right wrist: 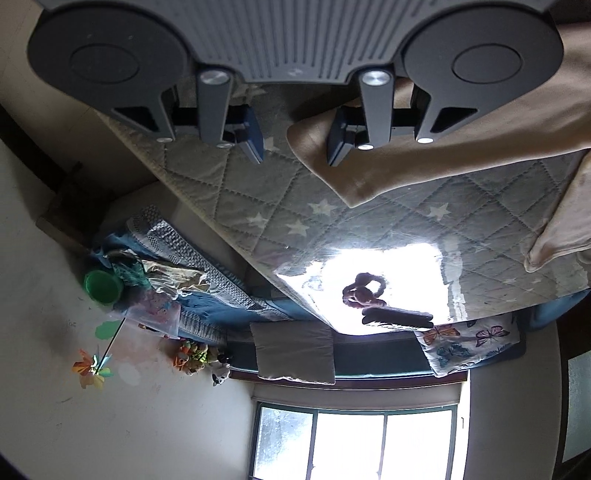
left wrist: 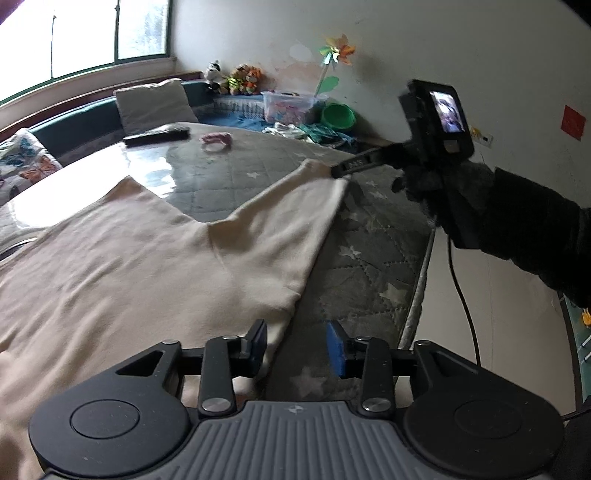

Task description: Fold clothes

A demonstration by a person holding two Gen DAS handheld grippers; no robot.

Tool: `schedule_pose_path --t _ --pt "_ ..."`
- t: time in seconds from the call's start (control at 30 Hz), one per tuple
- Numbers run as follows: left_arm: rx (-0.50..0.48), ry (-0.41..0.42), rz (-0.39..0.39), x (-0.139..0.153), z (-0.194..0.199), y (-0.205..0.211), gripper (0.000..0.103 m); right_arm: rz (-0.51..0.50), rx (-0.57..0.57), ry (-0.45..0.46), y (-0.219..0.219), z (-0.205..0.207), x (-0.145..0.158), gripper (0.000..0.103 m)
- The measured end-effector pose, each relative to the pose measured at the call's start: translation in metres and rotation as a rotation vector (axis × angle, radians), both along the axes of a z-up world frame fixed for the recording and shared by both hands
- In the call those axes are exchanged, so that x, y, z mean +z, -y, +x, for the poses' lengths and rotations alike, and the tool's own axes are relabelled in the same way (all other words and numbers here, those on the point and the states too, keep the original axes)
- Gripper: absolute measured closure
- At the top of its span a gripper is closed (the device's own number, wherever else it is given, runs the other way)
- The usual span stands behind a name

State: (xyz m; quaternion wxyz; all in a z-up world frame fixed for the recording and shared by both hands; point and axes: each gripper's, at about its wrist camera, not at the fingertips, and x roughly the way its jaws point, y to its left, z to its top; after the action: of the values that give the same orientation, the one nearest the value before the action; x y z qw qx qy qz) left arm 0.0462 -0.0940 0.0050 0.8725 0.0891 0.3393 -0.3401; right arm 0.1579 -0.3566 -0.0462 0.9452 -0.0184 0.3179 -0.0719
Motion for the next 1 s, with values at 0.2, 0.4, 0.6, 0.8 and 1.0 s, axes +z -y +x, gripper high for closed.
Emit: schedule_pose_path --t 0.2,0.4,0.6,0.8,1.0 --pt "0.148 0.028 -0.020 0.012 -0.006 -0.045 0.061 0.003 0.062 0.036 -0.010 -0.017 0.022 0.060" --pt "0.404 0.030 -0.032 0.016 -0.012 -0.115 0.061 0.014 0.248 0.068 -0.055 -0.028 0.045 0.052" --pt "0.678 0.042 0.006 0.019 -0.018 -0.191 0.061 0.029 0.489 0.060 -0.124 -0.031 0.052 0.047" --pt "0.908 0.045 0.070 0.019 -0.024 -0.264 0.061 0.031 0.736 0.009 -0.198 -0.033 0.052 0.046" --pt "1.043 0.012 0.058 0.011 -0.027 -0.317 0.061 -0.012 0.993 -0.041 -0.266 -0.060 0.046 0.049"
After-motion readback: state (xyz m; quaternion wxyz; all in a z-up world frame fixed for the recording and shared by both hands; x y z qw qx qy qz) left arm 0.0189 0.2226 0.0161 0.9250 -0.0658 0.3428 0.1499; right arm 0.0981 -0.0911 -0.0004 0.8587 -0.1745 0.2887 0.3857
